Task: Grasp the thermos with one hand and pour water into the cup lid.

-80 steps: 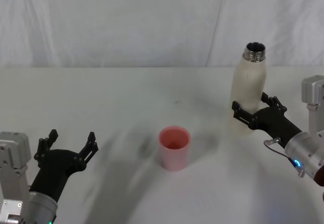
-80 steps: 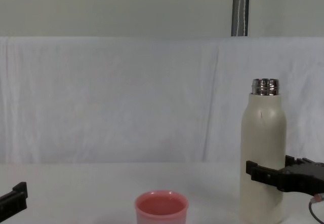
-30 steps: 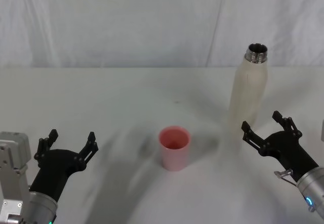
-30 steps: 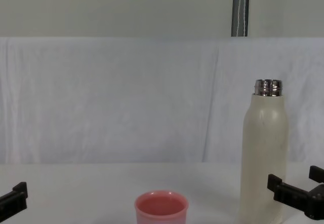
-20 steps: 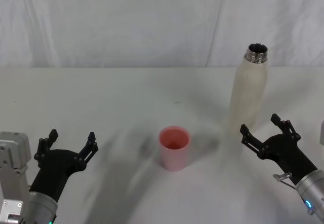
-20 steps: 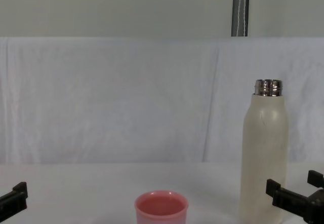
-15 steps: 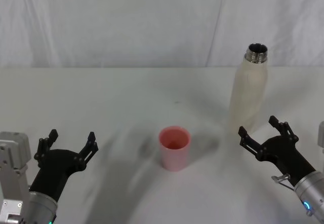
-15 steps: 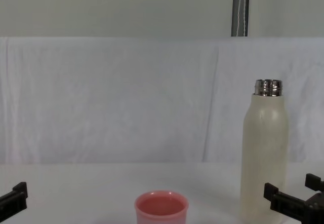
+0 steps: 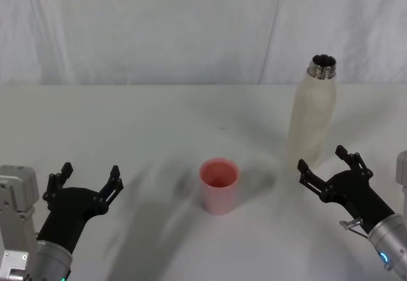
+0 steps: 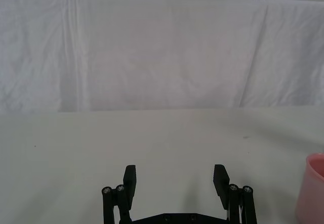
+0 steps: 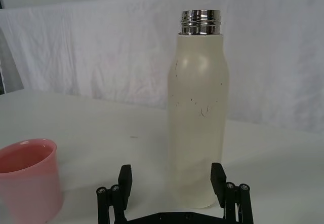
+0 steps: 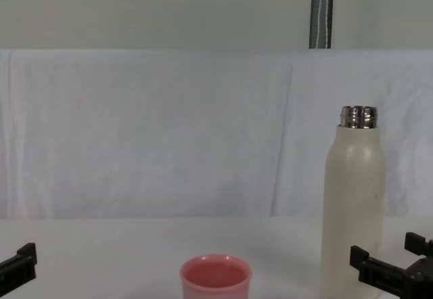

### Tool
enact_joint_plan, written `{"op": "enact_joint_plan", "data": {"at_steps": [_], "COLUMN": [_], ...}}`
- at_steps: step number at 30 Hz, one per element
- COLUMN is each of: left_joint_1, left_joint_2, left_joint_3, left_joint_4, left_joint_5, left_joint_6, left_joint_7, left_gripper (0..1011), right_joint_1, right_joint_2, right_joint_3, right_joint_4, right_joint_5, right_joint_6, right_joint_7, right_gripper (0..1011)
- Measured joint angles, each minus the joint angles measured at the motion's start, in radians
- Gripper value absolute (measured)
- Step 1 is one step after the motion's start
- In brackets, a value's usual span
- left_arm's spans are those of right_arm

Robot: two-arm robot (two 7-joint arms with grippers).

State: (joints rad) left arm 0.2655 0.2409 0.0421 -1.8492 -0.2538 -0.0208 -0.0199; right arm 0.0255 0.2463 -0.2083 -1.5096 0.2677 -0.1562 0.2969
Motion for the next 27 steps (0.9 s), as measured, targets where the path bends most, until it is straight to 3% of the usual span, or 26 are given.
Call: {"op": "enact_joint_plan", "data": {"at_steps": [27], "left_joint_1": [0.000], "left_joint_2": [0.000], "left_joint_3": [0.000], "left_joint_4": [0.000], "left_joint_5": [0.000], "left_joint_6": [0.000], "left_joint_7": [0.000], "left_gripper": [1001], "right_joint_1": [-0.001], "right_joint_2": [0.000], "right_joint_3": [0.001], "right_joint_4": [-0.001], "right_joint_5": [0.002], "right_joint_6": [0.001], "right_joint_7": [0.000], "right_gripper": [1003]}}
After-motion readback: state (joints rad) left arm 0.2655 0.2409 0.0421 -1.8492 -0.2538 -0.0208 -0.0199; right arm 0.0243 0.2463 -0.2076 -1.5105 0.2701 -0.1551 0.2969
